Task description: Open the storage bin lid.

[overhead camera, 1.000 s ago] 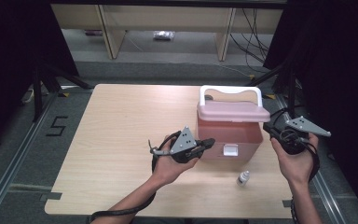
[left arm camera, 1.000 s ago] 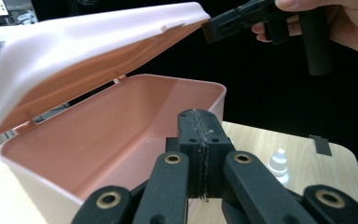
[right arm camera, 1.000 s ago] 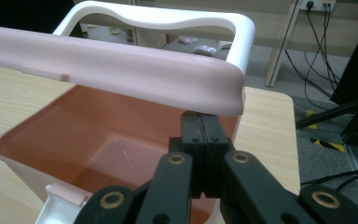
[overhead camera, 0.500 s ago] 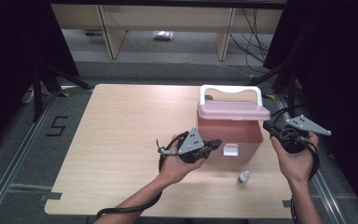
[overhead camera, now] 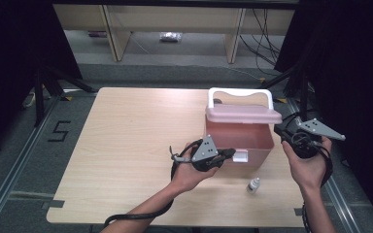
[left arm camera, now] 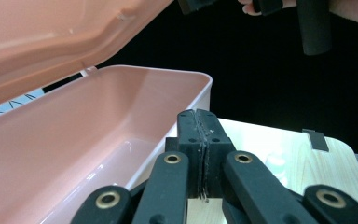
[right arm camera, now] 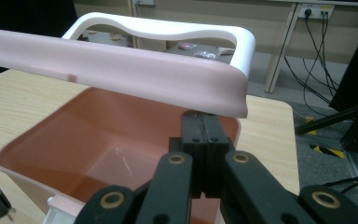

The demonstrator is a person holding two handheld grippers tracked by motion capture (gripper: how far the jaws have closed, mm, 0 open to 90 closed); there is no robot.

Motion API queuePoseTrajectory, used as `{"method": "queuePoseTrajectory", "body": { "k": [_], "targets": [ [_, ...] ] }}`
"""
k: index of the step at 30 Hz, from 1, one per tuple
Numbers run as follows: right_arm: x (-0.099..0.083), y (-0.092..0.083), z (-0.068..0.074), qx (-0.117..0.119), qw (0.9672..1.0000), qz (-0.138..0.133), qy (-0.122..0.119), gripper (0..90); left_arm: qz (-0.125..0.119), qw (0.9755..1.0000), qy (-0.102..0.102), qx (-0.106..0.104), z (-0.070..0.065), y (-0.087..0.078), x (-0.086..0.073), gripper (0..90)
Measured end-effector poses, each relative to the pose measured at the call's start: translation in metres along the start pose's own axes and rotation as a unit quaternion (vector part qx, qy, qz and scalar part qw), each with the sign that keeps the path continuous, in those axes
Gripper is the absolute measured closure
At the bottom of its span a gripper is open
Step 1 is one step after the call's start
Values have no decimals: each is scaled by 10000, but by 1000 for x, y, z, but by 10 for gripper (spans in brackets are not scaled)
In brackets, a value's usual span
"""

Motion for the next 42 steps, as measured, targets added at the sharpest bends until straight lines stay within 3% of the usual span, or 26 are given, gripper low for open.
{"method": "queuePoseTrajectory", "body": {
  "k": [14, 24, 33, 34, 38, 39, 42],
  "targets": [
    [2, 2, -1, -77, 9999, -83, -91, 900, 68, 9999, -16, -104, 3, 17, -12, 886],
    [2, 1, 0, 7, 10000, 1, -79, 900, 148, 9998, 126, -105, 0, 27, -20, 884],
    [3, 3, 0, 22, 10000, -64, -39, 900, 189, 9996, 207, -72, -2, 29, -24, 885],
    [3, 3, 1, -1, 10000, -67, 74, 900, 200, 9995, 216, -71, -3, 29, -24, 885],
    [5, 4, -2, -67, 9998, -122, -104, 900, 198, 9995, 254, -65, -3, 29, -25, 887],
    [5, 4, 0, -65, 9999, -96, 30, 900, 191, 9995, 234, -61, -3, 29, -25, 887],
    [7, 5, -2, -84, 9998, -152, -58, 900, 187, 9995, 228, -60, -3, 29, -25, 888]
  ]
}}
Point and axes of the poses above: each handheld gripper's, and its own axes: y roughly forward along the jaws, x roughly out of its top, z roughly to its left, the point moved 5 cm from there along y, roughly forward along the jaws, and after that the axes turned 13 degrees about -y, right-handed, at the moved point
